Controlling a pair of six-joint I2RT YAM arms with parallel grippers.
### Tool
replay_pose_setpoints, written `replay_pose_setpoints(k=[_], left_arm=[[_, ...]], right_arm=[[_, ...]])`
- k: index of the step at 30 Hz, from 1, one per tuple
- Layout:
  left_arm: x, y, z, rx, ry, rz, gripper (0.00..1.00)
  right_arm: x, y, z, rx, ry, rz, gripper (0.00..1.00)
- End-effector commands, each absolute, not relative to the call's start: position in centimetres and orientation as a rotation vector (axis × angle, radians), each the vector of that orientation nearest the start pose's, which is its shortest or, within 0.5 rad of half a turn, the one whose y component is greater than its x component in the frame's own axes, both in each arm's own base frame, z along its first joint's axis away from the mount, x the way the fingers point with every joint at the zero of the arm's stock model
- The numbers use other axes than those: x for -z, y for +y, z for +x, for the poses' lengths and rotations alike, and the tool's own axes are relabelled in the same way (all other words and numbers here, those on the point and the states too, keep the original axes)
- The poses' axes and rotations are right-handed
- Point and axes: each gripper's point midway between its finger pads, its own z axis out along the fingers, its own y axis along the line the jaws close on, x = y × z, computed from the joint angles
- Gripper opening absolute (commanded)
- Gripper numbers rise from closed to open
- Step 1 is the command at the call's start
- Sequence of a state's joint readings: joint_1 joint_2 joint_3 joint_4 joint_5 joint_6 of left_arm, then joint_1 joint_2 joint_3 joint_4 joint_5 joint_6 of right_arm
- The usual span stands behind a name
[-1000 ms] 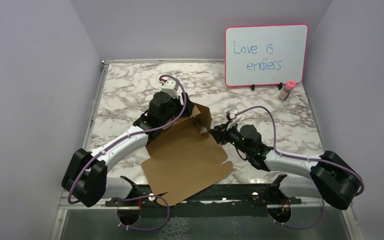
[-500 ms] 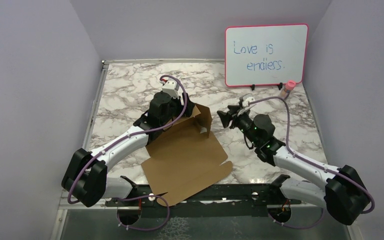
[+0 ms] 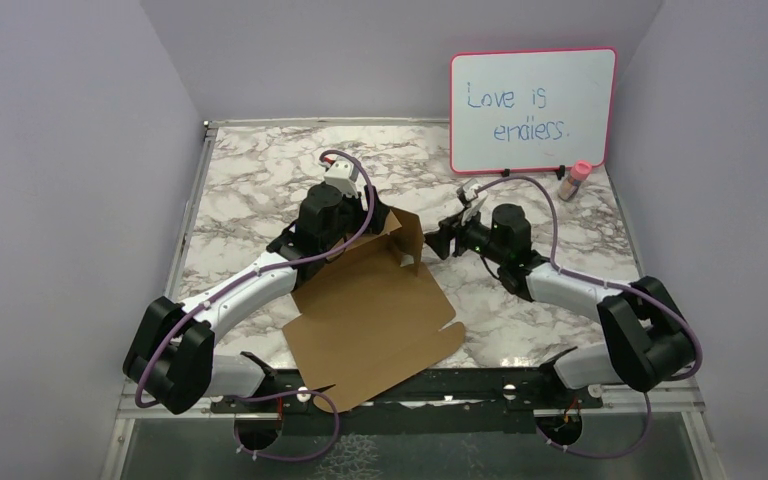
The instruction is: Fold the paper box
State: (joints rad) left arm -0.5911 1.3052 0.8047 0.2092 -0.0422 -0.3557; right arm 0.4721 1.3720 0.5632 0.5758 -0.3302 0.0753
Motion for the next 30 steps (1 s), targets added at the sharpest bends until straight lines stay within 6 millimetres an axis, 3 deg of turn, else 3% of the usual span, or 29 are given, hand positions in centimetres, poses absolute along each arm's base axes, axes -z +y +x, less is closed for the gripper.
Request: replay_pose_setpoints(k=[1, 14, 30], left_arm=[[-16.7, -23.5, 33.7, 0.558, 1.988, 0.226, 0.7], [-16.8, -24.0, 33.7, 0.587, 1.988, 0.229, 0.7], [-16.7, -25.8, 33.0, 0.715, 1.986, 0.242, 0.7]], right_arm=[[-14.7, 26.5, 31.3, -0.867, 1.643, -0.753, 0.63], [-14.5, 29.1, 30.1, -0.994, 1.488, -0.901, 0.65], [-14.3, 31.9, 30.3, -0.946, 1.389, -0.932, 0.62]])
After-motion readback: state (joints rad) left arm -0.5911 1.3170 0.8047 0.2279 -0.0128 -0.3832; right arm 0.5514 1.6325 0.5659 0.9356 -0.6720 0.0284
